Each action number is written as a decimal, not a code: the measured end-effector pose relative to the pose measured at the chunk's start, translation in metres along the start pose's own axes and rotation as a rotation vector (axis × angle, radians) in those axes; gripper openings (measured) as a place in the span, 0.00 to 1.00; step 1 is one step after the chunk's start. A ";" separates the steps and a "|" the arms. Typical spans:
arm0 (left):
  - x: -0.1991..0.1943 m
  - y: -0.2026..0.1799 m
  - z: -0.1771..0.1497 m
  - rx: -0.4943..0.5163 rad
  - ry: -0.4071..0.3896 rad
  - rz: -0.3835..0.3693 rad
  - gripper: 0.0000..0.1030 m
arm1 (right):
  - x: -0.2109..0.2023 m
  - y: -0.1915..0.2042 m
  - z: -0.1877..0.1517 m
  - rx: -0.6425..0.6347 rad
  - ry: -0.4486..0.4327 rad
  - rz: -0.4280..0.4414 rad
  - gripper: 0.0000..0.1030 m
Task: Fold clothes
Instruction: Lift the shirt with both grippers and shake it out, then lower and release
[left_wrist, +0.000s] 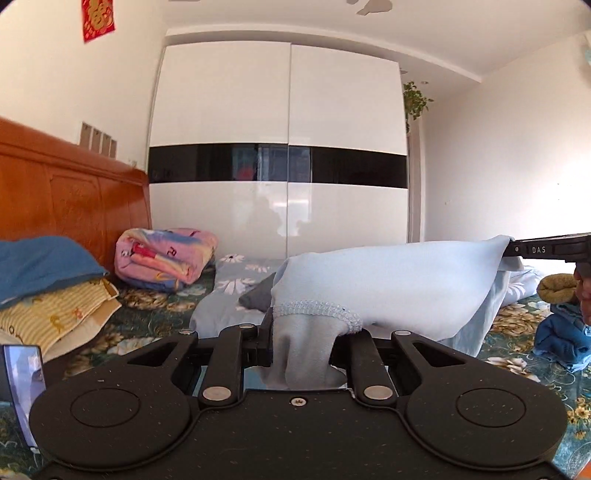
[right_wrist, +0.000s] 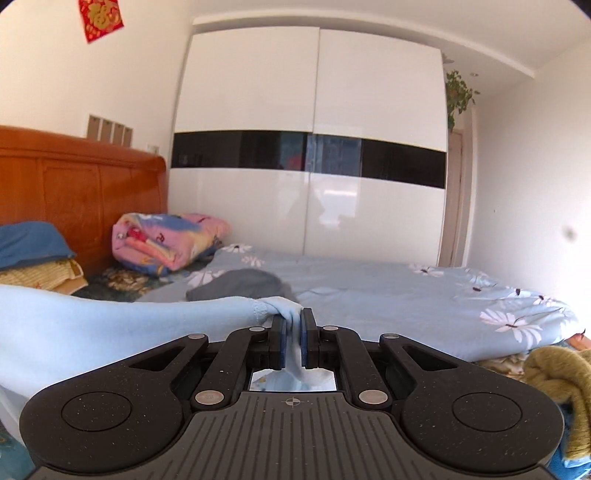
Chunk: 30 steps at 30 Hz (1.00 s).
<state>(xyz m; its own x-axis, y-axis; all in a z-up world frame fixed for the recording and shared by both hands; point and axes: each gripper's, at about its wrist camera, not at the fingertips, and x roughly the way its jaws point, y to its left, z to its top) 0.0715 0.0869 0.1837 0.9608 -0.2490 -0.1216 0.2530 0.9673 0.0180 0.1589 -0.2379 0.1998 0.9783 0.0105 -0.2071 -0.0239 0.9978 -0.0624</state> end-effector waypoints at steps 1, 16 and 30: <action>-0.004 -0.004 0.003 0.009 -0.006 -0.015 0.16 | -0.011 -0.005 0.002 -0.001 -0.012 -0.010 0.05; -0.047 -0.026 0.028 0.022 -0.006 -0.320 0.20 | -0.121 -0.045 0.025 -0.053 -0.180 -0.105 0.05; 0.181 -0.021 -0.101 -0.013 0.491 -0.161 0.19 | 0.109 -0.063 -0.080 -0.006 0.319 -0.086 0.05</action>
<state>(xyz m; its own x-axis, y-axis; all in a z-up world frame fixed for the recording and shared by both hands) 0.2287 0.0259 0.0610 0.7424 -0.3461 -0.5737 0.3891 0.9198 -0.0514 0.2501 -0.3050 0.1029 0.8627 -0.0960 -0.4964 0.0540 0.9937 -0.0984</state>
